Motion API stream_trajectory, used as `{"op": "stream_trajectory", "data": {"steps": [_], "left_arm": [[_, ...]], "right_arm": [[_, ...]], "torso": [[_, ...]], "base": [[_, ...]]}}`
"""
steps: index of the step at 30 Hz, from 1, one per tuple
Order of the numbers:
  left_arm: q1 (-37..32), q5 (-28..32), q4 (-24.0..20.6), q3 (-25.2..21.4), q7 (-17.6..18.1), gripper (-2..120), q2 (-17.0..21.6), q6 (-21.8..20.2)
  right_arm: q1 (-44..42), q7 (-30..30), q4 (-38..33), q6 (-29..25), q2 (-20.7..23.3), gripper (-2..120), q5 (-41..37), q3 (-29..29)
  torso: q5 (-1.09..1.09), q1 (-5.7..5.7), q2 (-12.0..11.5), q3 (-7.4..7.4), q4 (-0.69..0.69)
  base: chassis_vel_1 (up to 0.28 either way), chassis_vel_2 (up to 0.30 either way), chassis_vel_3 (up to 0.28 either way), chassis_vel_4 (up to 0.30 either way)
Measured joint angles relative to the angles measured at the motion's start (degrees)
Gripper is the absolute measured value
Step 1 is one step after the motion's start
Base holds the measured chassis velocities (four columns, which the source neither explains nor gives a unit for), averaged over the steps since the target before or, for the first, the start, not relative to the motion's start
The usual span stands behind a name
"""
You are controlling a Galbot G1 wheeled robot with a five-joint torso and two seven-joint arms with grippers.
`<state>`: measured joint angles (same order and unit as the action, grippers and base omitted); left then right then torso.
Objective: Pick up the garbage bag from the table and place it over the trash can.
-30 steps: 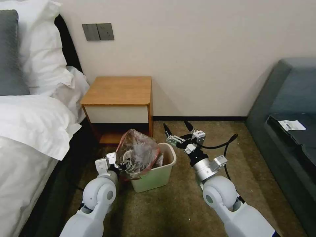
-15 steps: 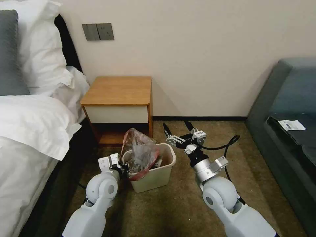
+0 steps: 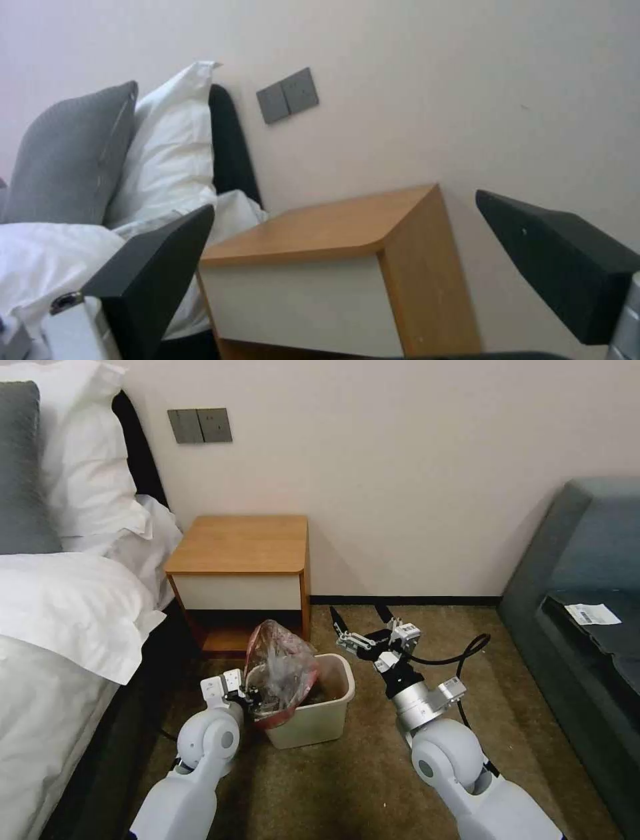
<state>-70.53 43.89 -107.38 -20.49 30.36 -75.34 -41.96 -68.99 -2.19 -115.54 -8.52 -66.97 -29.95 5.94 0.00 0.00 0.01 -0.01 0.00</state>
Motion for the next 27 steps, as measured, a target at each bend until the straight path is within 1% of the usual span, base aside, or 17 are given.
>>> {"op": "stream_trajectory", "data": {"steps": [2,4,5,7,8,9,12,13,15,18,19,21,22,24,25,26,27], "left_arm": [[-0.4,-1.2,-0.3,0.0,-0.4,0,-0.1,0.5],[-1.6,-3.9,-1.0,0.0,-1.2,0,-0.5,3.2],[-1.6,-3.9,-1.0,0.0,-1.2,0,-0.5,3.2],[-2.8,-6.7,-1.9,-0.3,-2.1,0,-1.0,6.7],[-3.5,-8.1,-2.8,-0.6,-2.7,0,-1.3,8.5],[-3.5,-8.1,-2.8,-0.6,-2.7,0,-1.3,8.5],[-5.3,-10.8,-5.5,-0.6,-3.8,0,-1.8,12.3],[-5.8,-11.4,-6.7,-0.7,-3.8,0,-2.0,13.0],[-6.4,-11.6,-7.7,-0.6,-3.7,0,-2.2,13.2],[-9.3,-13.0,-12.6,-0.6,-2.9,0,-3.2,13.6],[-9.3,-13.0,-12.6,-0.6,-2.9,0,-3.2,13.6],[-11.7,-16.2,-15.8,-0.4,-3.1,0,-4.1,15.1],[-11.7,-16.2,-15.8,-0.4,-3.1,0,-4.1,15.1],[-13.6,-19.3,-18.1,-0.3,-3.1,0,-4.6,16.4],[-14.6,-21.2,-19.0,-0.2,-3.1,0,-4.7,17.2],[-14.6,-21.2,-19.0,-0.2,-3.1,0,-4.7,17.2],[-15.4,-23.0,-19.8,-0.2,-3.1,0,-4.8,18.2]], "right_arm": [[0.0,0.0,0.0,0.0,0.0,100,0.0,0.0],[0.0,0.0,0.0,0.0,-0.1,100,0.0,-0.1],[0.0,0.0,0.0,0.0,-0.1,100,0.0,-0.1],[0.3,0.0,0.1,0.0,-0.4,100,0.1,-0.3],[0.5,0.0,0.3,0.0,-0.6,100,0.2,-0.5],[0.5,0.0,0.3,0.0,-0.6,100,0.2,-0.5],[1.1,0.0,0.8,0.2,-1.1,100,0.4,-1.3],[1.3,0.0,1.0,0.2,-1.4,100,0.5,-1.7],[1.5,0.0,1.1,0.4,-1.6,100,0.5,-2.0],[2.4,0.0,1.4,1.1,-2.0,100,0.8,-2.8],[2.4,0.0,1.4,1.1,-2.0,100,0.8,-2.8],[2.9,0.0,1.0,2.2,-2.1,100,0.8,-3.3],[2.9,0.0,1.0,2.2,-2.1,100,0.8,-3.3],[3.1,0.0,-0.5,4.8,-2.0,100,-0.6,-3.8],[3.1,0.0,-1.8,8.0,-1.6,100,-3.0,-4.0],[3.1,0.0,-1.8,8.0,-1.6,100,-3.0,-4.0],[3.4,0.2,-3.2,12.4,-1.0,100,-6.9,-4.0]], "torso": [[-0.02,0.00,0.0,0.00,-0.01],[-0.03,0.00,0.0,0.01,-0.01],[-0.03,0.00,0.0,0.01,-0.01],[-0.06,0.01,0.0,0.02,-0.02],[-0.02,0.01,0.0,0.02,-0.01],[-0.02,0.01,0.0,0.02,-0.01],[-0.03,0.00,0.0,0.02,-0.01],[0.01,0.00,0.0,0.02,-0.01],[0.00,0.01,0.0,0.01,-0.01],[0.00,0.00,0.0,0.01,-0.01],[0.00,0.00,0.0,0.01,-0.01],[0.00,0.00,0.0,0.01,0.00],[0.00,0.00,0.0,0.01,0.00],[0.01,0.00,0.0,0.01,0.00],[0.00,0.00,0.0,0.01,0.00],[0.00,0.00,0.0,0.01,0.00],[0.00,0.00,0.0,0.01,0.00]], "base": [[0.000,0.000,0.000,0.000],[0.000,0.000,0.000,0.000],[0.000,0.000,0.000,0.000],[0.000,0.000,0.000,0.000],[0.000,0.000,0.000,0.000],[0.000,0.000,0.000,0.000],[0.000,0.000,0.000,0.000],[0.000,0.000,0.000,0.000],[0.000,0.000,0.000,0.000],[0.000,0.000,0.000,0.000],[0.000,0.000,0.000,0.000],[0.000,0.000,0.000,0.000],[0.000,0.000,0.000,0.000],[0.000,0.000,0.000,0.000],[0.000,0.000,0.000,0.000],[0.000,0.000,0.000,0.000],[0.000,0.000,0.000,0.000]]}}
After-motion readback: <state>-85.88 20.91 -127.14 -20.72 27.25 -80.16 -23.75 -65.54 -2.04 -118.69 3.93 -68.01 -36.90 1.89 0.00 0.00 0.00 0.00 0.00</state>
